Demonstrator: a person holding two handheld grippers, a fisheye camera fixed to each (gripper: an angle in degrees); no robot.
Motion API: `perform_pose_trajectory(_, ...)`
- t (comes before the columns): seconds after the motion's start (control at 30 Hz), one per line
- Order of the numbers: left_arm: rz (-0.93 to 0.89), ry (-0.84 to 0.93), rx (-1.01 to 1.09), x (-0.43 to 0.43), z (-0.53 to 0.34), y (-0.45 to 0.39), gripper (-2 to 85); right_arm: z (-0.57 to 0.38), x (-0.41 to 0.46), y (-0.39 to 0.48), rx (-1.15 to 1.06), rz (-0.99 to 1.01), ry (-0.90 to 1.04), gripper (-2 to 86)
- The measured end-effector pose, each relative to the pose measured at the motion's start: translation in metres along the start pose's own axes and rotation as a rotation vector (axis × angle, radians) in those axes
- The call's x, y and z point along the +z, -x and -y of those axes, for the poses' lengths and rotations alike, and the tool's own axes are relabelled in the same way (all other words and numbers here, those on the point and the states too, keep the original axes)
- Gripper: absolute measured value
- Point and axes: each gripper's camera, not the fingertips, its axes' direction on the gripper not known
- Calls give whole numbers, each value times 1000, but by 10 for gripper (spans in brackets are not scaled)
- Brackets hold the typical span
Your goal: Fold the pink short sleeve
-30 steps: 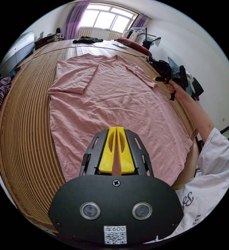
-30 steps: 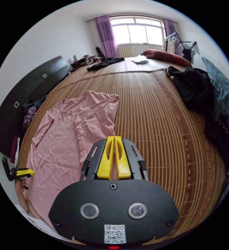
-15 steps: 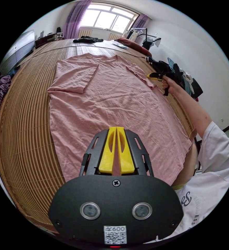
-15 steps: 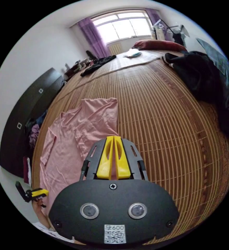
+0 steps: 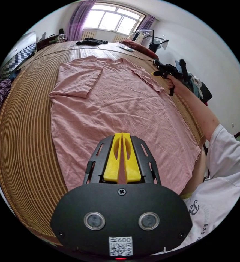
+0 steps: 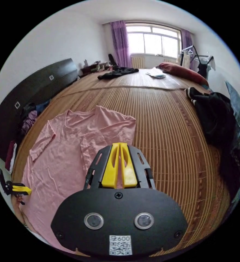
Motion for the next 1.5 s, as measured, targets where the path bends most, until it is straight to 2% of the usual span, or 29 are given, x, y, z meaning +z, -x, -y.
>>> perform_pose_trajectory(0.03, 2, -2, 2, 1, 0, 5, 2, 4, 12, 7, -24, -28, 18, -9)
perform_pose_trajectory(0.17, 0, -5, 4, 5, 2, 26, 2, 24, 10, -7, 161, 7, -74, -8)
perform_pose_trajectory(0.23, -3, -5, 6, 7, 4, 36, 2, 29, 23, -1, 126, 33, -56, -8)
perform_pose_trajectory(0.3, -9, -6, 5, 10, 5, 47, 2, 33, 52, 9, 77, 47, 67, -8)
perform_pose_trajectory(0.33, -16, -7, 2, 12, 6, 56, 2, 30, 50, 15, 55, 80, 48, -8)
perform_pose_trajectory(0.5, -28, -10, -11, 21, 9, 88, 2, 16, 39, 26, 61, -7, 95, -8)
perform_pose_trajectory(0.6, -13, -11, 0, 28, 12, 104, 2, 1, 13, 59, -42, -36, -31, -8)
perform_pose_trajectory(0.67, -12, -13, -1, 34, 14, 121, 2, -11, -3, 109, -163, 25, -124, -6)
perform_pose_trajectory(0.77, -20, -15, -6, 43, 17, 144, 2, -20, 8, 186, -334, 35, -96, -1)
perform_pose_trajectory(0.87, -22, -15, -7, 53, 20, 167, 3, -16, 31, 227, -331, -86, -103, 4)
perform_pose_trajectory(0.97, -13, -12, 4, 64, 23, 189, 3, 0, 58, 221, -192, 11, 1, -5)
perform_pose_trajectory(1.03, -14, -10, 7, 71, 25, 204, 3, 2, 44, 220, -249, 77, -16, -7)
perform_pose_trajectory(1.17, -41, -12, -4, 88, 30, 244, 3, 4, 7, 167, -41, 140, -112, -8)
perform_pose_trajectory(1.23, -84, -17, -1, 95, 32, 263, 3, 0, 0, 146, 17, 133, -80, -8)
perform_pose_trajectory(1.3, -136, -51, 8, 99, 33, 280, 3, -9, -6, 137, -1, 144, -20, -8)
perform_pose_trajectory(1.5, -335, -165, 108, 122, 34, 322, 3, -69, -49, 140, -223, -35, 60, -9)
